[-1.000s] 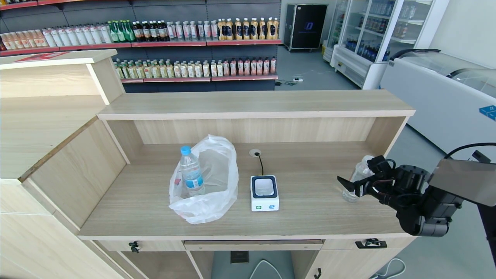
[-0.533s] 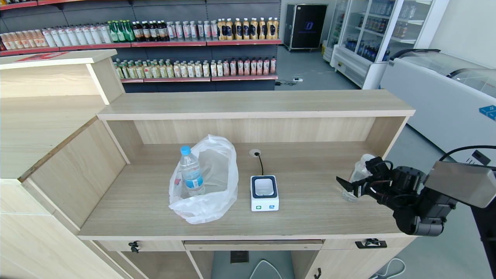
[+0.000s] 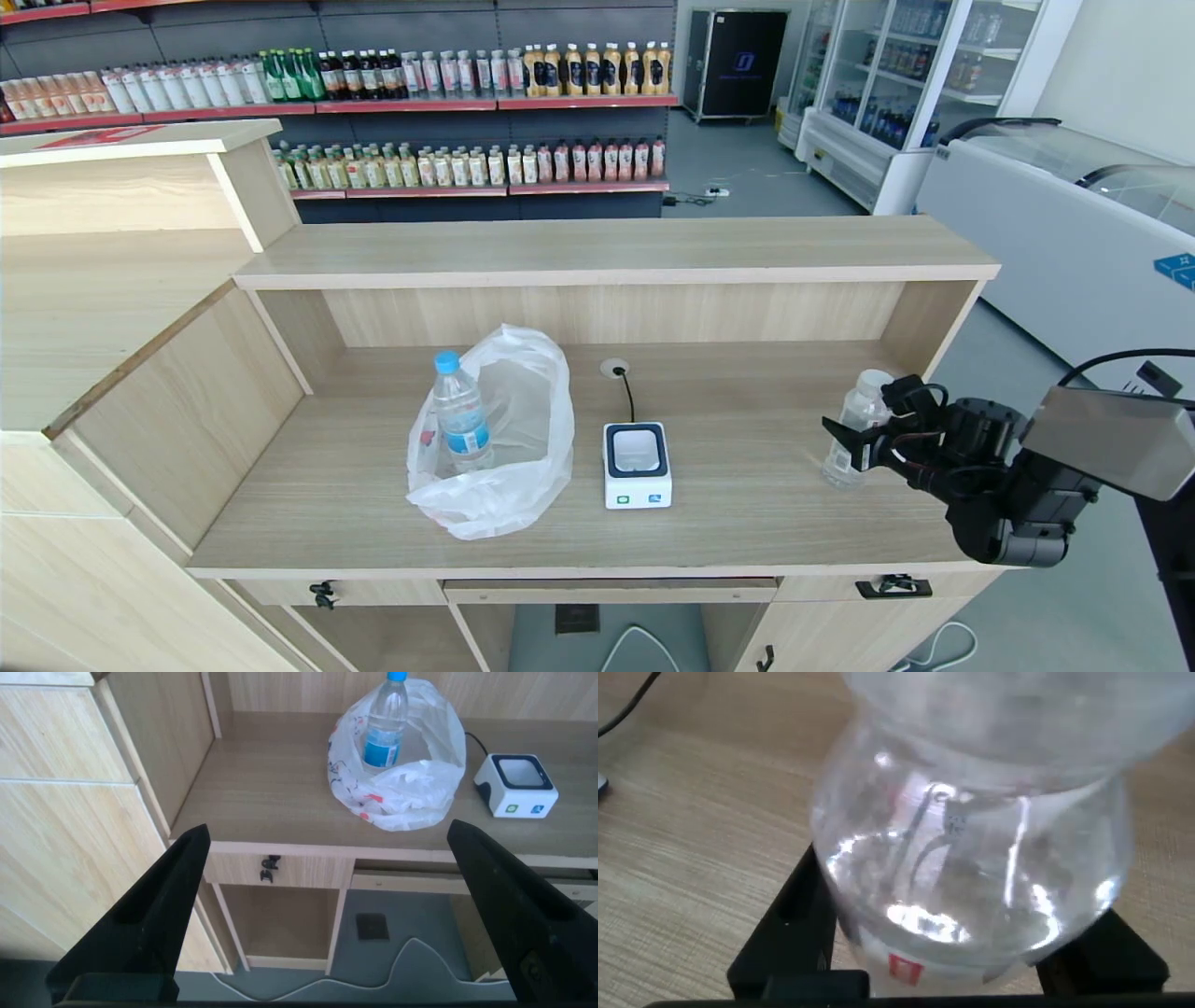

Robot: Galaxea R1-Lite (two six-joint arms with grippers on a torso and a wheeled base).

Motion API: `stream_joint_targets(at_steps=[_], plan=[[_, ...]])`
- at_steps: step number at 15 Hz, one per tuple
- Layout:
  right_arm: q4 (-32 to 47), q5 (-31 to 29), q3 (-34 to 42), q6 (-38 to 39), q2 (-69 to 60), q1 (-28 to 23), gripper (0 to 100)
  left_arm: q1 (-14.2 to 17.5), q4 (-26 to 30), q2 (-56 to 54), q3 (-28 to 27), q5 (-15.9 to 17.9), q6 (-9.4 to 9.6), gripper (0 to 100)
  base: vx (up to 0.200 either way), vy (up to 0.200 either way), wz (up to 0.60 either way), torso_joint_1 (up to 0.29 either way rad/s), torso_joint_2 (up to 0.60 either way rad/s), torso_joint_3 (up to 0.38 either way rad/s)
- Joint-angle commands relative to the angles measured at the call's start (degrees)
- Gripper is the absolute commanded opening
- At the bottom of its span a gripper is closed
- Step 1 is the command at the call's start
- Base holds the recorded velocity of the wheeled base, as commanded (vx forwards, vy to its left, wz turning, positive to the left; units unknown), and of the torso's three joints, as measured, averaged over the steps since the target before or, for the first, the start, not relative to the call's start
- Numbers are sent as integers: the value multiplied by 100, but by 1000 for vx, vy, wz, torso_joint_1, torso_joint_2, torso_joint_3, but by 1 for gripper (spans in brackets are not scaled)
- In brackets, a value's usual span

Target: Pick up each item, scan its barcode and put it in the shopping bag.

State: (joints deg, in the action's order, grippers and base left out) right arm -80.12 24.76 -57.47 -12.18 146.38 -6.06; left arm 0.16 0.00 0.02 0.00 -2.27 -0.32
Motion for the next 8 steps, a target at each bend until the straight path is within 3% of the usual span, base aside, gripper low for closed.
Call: stream_joint_targets(at_steps=[1, 8], plan=[[-4, -6, 25, 5, -101, 8, 0, 2, 0, -2, 0, -2, -3, 100, 0, 0, 0, 0, 0, 0], [321, -6, 596, 611, -1385, 184, 0, 2, 0, -2, 0, -2, -3, 100, 0, 0, 0, 0, 0, 0]])
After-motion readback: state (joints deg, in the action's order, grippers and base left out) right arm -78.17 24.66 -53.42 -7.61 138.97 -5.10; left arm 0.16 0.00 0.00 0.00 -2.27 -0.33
